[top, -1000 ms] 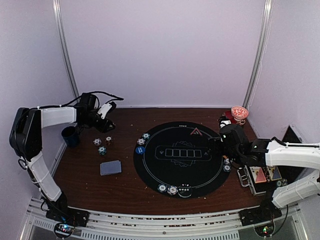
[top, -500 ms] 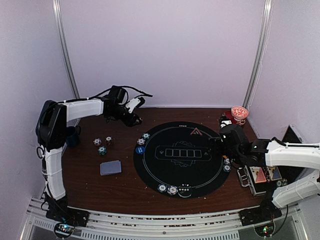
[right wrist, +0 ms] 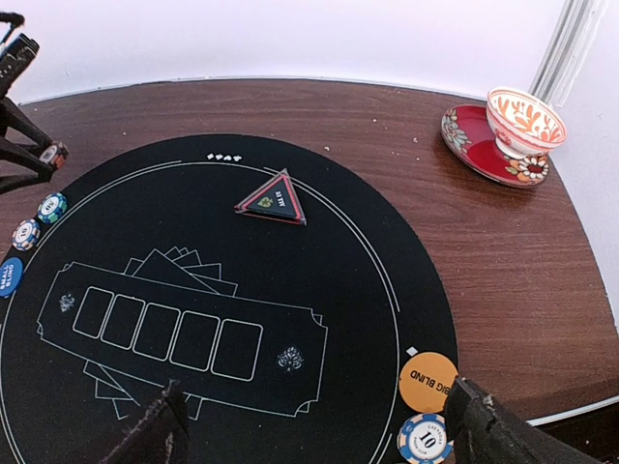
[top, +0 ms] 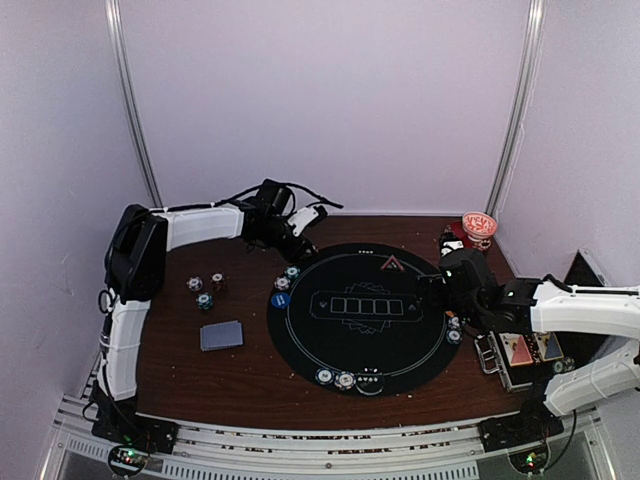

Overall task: Distribute texas hold em gaming equipment
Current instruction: Place the poker chips pile at the small blind area.

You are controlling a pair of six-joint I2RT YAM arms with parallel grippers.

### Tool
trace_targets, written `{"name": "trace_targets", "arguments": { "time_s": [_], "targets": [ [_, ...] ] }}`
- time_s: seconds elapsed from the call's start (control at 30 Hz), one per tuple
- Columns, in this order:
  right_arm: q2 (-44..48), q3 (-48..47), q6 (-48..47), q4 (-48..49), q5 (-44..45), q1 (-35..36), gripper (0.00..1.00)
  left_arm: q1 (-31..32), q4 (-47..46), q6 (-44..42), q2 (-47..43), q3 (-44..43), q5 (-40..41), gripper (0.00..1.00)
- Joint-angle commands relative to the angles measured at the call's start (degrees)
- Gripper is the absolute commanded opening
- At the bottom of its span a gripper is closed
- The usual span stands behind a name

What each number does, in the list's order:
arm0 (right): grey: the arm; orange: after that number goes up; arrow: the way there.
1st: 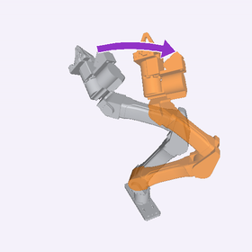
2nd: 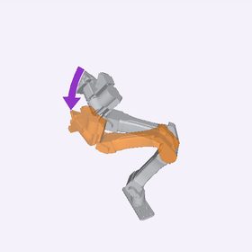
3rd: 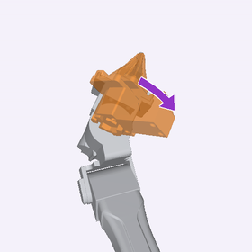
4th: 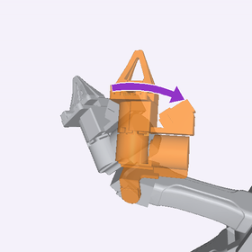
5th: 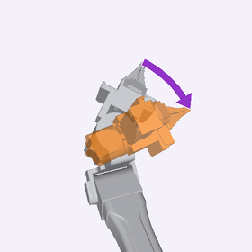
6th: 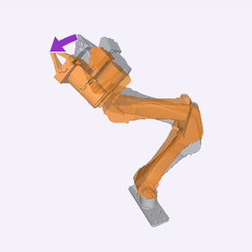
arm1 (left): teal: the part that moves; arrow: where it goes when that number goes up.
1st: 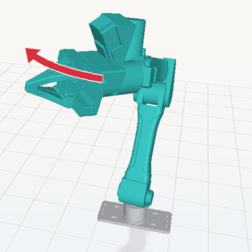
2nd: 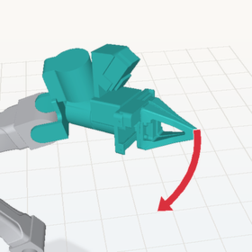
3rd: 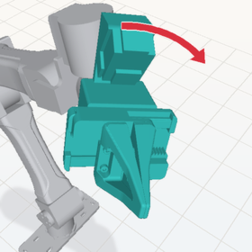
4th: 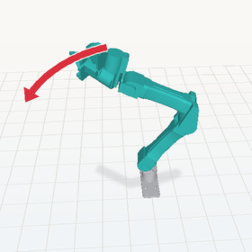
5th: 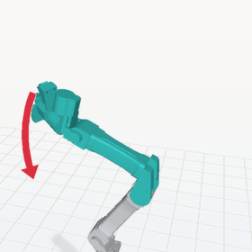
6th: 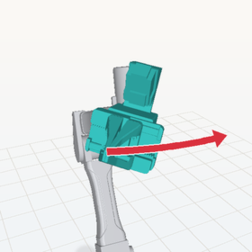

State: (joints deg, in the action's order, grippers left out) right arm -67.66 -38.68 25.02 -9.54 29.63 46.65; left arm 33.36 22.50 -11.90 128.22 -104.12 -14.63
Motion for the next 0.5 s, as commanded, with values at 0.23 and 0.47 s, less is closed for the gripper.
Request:
{"name": "trace_targets", "arguments": {
  "time_s": [0.23, 0.47],
  "targets": [
    [0.37, 0.90, 0.08, 0.49, 0.61, 0.55, 0.93, 0.30, 0.89, 0.66, 5.84, -5.24, 5.47, 0.29],
    [-0.10, 0.86, 0.12, 0.58, 0.63, 0.59, 0.93, 0.31, 0.79, 0.34, 7.74, -6.83, 6.52, 0.29]
  ]
}}
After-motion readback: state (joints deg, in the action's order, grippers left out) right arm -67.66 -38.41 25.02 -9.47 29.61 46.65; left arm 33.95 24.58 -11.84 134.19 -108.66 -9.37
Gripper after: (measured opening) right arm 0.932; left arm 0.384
